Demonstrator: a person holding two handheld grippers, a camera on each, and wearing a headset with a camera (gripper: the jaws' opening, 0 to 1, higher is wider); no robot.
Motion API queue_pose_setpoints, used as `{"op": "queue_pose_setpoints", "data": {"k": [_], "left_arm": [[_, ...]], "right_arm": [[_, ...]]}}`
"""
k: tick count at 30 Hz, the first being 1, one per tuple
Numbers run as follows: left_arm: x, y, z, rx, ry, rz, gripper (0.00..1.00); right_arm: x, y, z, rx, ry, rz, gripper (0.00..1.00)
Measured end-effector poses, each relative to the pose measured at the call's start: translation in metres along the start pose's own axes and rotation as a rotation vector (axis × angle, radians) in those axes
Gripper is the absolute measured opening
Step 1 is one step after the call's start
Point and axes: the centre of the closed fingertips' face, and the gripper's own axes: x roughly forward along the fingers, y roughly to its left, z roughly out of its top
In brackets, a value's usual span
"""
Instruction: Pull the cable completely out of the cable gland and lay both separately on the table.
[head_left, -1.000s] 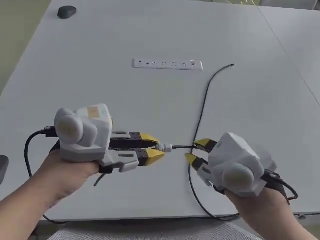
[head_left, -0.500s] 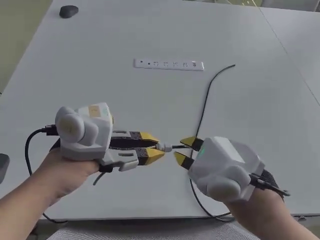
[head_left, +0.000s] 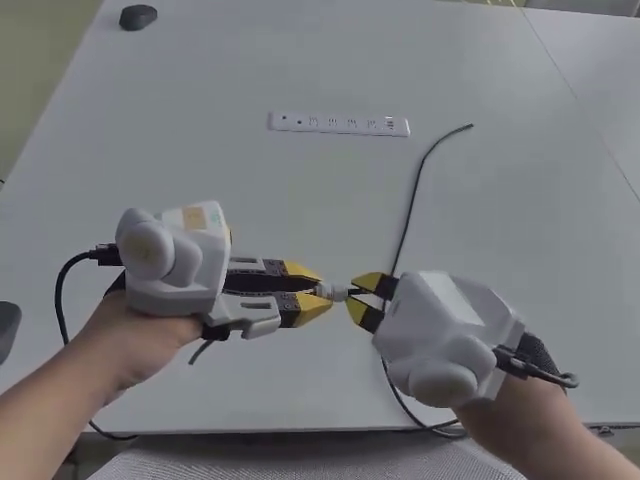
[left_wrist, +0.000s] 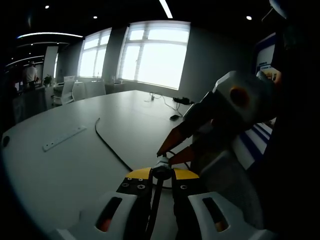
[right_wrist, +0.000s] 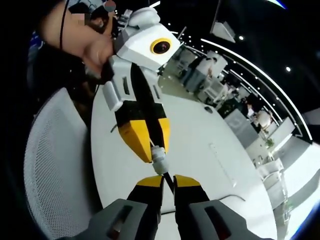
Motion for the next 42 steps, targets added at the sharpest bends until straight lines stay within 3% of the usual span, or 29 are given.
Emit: {"op": "queue_pose_setpoints", "data": {"k": [6, 10, 18, 23, 31, 42], "left_arm": [[0.002, 0.0, -0.001, -0.004, 0.003, -0.005, 0.15], [0.003, 0.001, 0.0, -0.006, 0.0, -0.006, 0.15], [0.003, 0.004, 0.002, 0.004, -0.005, -0.007, 0.15], [0.002, 0.005, 0.004, 0.015, -0.009, -0.009, 0.15], [0.002, 0.006, 0.008, 0.029, -0.014, -0.014, 0.15], [0.0, 0.01, 0.008, 0.04, -0.014, -0.013, 0.15]], "right_arm": [[0.001, 0.002, -0.003, 0.0, 0.006, 0.019, 0.02], [0.001, -0.001, -0.003, 0.037, 0.006, 0.02, 0.02], [0.002, -0.006, -0.009, 0.158, 0.023, 0.026, 0.01], [0.002, -0.011, -0.018, 0.197, 0.03, 0.015, 0.01], [0.003, -0.017, -0.031, 0.356, 0.035, 0.016, 0.01], [0.006, -0.021, -0.052, 0.504, 0.055, 0.003, 0.01]]}}
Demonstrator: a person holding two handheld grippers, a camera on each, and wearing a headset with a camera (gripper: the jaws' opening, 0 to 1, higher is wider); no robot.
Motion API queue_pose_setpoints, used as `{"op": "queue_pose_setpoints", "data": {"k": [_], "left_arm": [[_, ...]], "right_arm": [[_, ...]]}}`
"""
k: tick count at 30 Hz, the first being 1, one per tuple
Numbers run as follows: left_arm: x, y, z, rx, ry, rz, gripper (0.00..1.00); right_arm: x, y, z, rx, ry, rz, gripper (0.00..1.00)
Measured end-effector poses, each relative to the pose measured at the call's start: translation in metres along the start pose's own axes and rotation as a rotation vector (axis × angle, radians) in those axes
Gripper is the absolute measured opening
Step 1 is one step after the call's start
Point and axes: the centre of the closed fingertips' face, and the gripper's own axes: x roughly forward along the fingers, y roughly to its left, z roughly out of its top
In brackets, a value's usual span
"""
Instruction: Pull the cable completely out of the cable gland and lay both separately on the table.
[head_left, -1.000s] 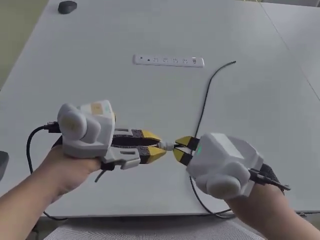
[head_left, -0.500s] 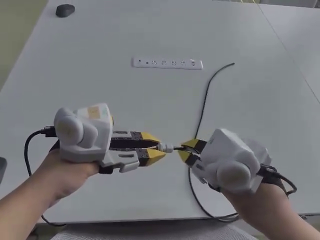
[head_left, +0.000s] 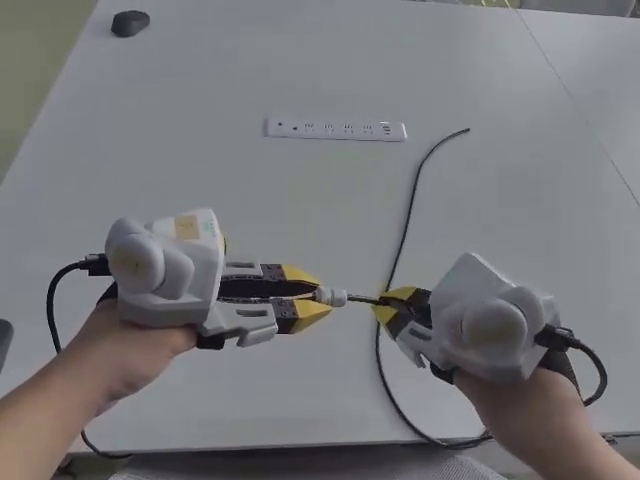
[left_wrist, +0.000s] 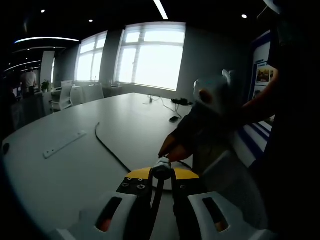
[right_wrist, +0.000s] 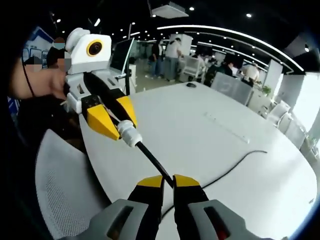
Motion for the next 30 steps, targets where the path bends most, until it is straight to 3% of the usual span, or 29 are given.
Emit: {"op": "queue_pose_setpoints", "data": {"k": [19, 26, 30], "left_arm": [[-0.004, 0.008, -0.001, 0.017, -0.004, 0.008, 0.15], [-0.004, 0.006, -0.002, 0.025, -0.001, 0.006, 0.15], [-0.003, 0.004, -0.003, 0.028, 0.004, 0.004, 0.15]], "right_arm": [[0.015, -0.03, -0.045, 0.39, 0.007, -0.029, 0.02], [0.021, -0.029, -0.055, 0.493, 0.016, -0.027, 0.02], [0.022, -0.027, -0.057, 0.491, 0.022, -0.028, 0.02]]}}
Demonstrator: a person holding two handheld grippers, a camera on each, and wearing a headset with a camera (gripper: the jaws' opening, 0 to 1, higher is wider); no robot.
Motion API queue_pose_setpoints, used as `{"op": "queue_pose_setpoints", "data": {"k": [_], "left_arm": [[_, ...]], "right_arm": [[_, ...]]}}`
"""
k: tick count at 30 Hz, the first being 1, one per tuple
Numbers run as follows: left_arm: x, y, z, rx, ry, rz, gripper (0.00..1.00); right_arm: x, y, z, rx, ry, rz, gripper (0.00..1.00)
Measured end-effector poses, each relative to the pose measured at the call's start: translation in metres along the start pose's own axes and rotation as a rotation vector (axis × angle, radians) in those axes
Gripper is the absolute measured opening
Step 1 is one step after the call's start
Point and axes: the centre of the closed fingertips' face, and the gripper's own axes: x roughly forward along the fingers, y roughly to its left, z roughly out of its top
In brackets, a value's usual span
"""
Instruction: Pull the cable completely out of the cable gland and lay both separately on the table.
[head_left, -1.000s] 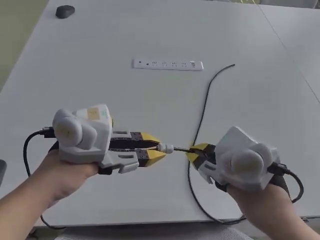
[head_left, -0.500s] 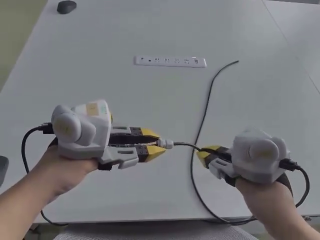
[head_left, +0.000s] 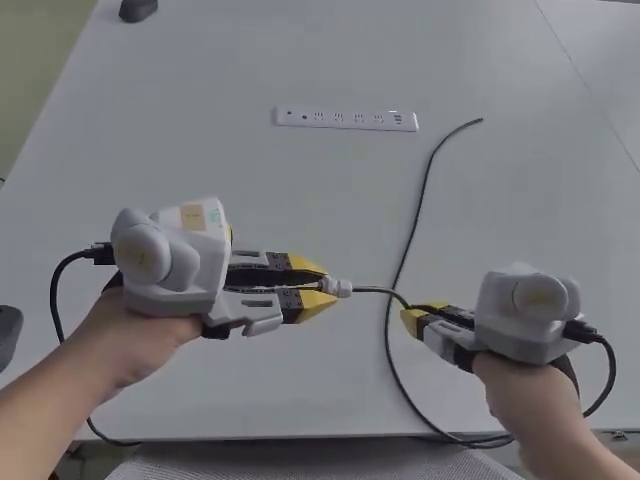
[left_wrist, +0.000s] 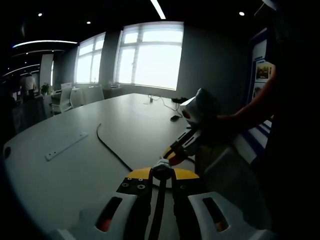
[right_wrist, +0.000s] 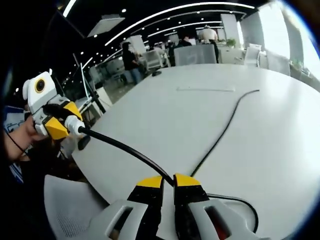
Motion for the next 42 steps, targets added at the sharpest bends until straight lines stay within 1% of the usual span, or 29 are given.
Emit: {"op": "queue_pose_setpoints", "data": {"k": [5, 8, 12, 16, 18, 20, 23, 24, 25, 27, 28, 29, 30, 31, 32, 33, 35, 37, 38, 39, 42], "left_arm": [[0.0, 0.0, 0.001, -0.005, -0.005, 0.001, 0.15], [-0.001, 0.0, 0.003, -0.011, -0.011, 0.001, 0.15], [-0.001, 0.001, 0.005, -0.02, -0.02, 0.003, 0.15], [-0.001, 0.0, 0.004, -0.02, -0.017, -0.001, 0.15], [-0.001, -0.001, 0.004, -0.02, -0.015, -0.004, 0.15], [-0.001, -0.002, 0.004, -0.019, -0.014, -0.005, 0.15], [-0.001, -0.003, 0.004, -0.02, -0.013, -0.007, 0.15], [-0.001, -0.003, 0.003, -0.023, -0.012, -0.007, 0.15], [0.0, -0.002, 0.004, -0.027, -0.013, -0.006, 0.15], [0.0, -0.002, 0.004, -0.028, -0.016, -0.006, 0.15], [0.0, -0.002, 0.004, -0.029, -0.014, -0.006, 0.15], [0.0, -0.002, 0.003, -0.028, -0.012, -0.006, 0.15], [0.0, -0.002, 0.004, -0.028, -0.013, -0.008, 0.15], [0.0, -0.002, 0.004, -0.028, -0.014, -0.008, 0.15], [0.0, -0.002, 0.003, -0.029, -0.013, -0.009, 0.15], [0.0, -0.002, 0.003, -0.03, -0.012, -0.008, 0.15], [0.0, -0.001, 0.003, -0.033, -0.011, -0.008, 0.15], [0.0, -0.001, 0.003, -0.036, -0.012, -0.009, 0.15], [0.0, -0.001, 0.003, -0.035, -0.014, -0.01, 0.15], [0.0, -0.001, 0.004, -0.037, -0.015, -0.01, 0.15], [0.0, -0.001, 0.004, -0.042, -0.019, -0.012, 0.15]], "right_arm": [[-0.002, 0.0, 0.002, -0.037, -0.011, -0.002, 0.02], [-0.005, 0.0, 0.005, -0.028, -0.023, 0.009, 0.03], [-0.006, -0.002, 0.008, -0.03, -0.041, 0.007, 0.03], [-0.007, -0.004, 0.009, -0.05, -0.046, -0.006, 0.05], [-0.008, -0.007, 0.01, -0.072, -0.048, -0.025, 0.06], [-0.008, -0.008, 0.01, -0.095, -0.045, -0.029, 0.07], [-0.012, -0.009, 0.014, -0.087, -0.051, -0.027, 0.08], [-0.013, -0.009, 0.018, -0.147, -0.055, -0.035, 0.1], [-0.014, -0.008, 0.02, -0.176, -0.056, -0.039, 0.12], [-0.017, -0.002, 0.024, -0.196, -0.052, -0.029, 0.16], [-0.019, 0.001, 0.027, -0.255, -0.049, -0.027, 0.17], [-0.02, 0.007, 0.029, -0.266, -0.047, -0.009, 0.18], [-0.022, 0.014, 0.032, -0.271, -0.058, 0.008, 0.19], [-0.024, 0.022, 0.037, -0.305, -0.069, 0.026, 0.2], [-0.025, 0.025, 0.041, -0.343, -0.071, 0.025, 0.22], [-0.027, 0.031, 0.045, -0.399, -0.072, 0.026, 0.23], [-0.027, 0.04, 0.048, -0.469, -0.07, 0.037, 0.23], [-0.027, 0.055, 0.051, -0.568, -0.07, 0.06, 0.24], [-0.027, 0.058, 0.051, -0.582, -0.068, 0.067, 0.24], [-0.026, 0.068, 0.05, -0.63, -0.057, 0.087, 0.24], [-0.025, 0.08, 0.052, -0.711, -0.058, 0.103, 0.23]]}}
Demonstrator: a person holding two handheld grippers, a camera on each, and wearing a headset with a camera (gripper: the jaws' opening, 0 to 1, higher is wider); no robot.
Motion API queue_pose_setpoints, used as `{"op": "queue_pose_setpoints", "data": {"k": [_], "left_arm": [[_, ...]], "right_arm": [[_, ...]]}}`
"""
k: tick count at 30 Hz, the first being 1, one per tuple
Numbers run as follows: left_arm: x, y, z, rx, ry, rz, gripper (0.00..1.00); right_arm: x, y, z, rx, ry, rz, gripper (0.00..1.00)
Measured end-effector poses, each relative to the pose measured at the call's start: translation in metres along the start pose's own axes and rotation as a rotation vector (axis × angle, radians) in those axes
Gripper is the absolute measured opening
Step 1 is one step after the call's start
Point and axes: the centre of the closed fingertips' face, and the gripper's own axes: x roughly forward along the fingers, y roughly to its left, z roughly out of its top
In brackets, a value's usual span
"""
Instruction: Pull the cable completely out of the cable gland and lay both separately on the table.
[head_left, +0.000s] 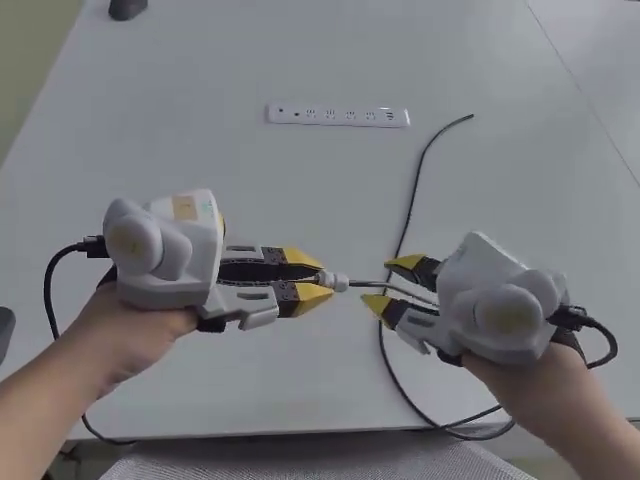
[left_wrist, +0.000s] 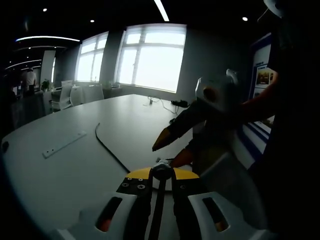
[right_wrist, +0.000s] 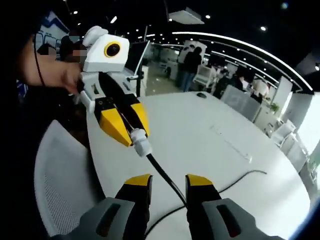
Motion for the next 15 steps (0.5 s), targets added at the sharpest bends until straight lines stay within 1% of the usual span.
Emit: {"op": "queue_pose_setpoints", "data": {"k": [2, 5, 8, 12, 15], "left_arm": [[0.0, 0.0, 0.001, 0.001, -0.002, 0.0, 0.15], [0.0, -0.001, 0.001, -0.001, -0.005, -0.002, 0.15], [0.0, -0.002, 0.001, -0.001, -0.003, -0.002, 0.15], [0.0, -0.004, 0.001, -0.002, -0.002, -0.002, 0.15], [0.0, -0.005, 0.001, -0.001, -0.002, -0.003, 0.15]], "right_arm": [[0.001, 0.005, 0.004, -0.06, 0.004, 0.007, 0.22], [0.003, 0.014, 0.008, -0.114, 0.01, 0.019, 0.18], [0.003, 0.018, 0.011, -0.15, 0.007, 0.02, 0.14], [0.003, 0.019, 0.015, -0.181, 0.0, 0.015, 0.1], [0.002, 0.019, 0.015, -0.192, 0.003, 0.013, 0.06]]}}
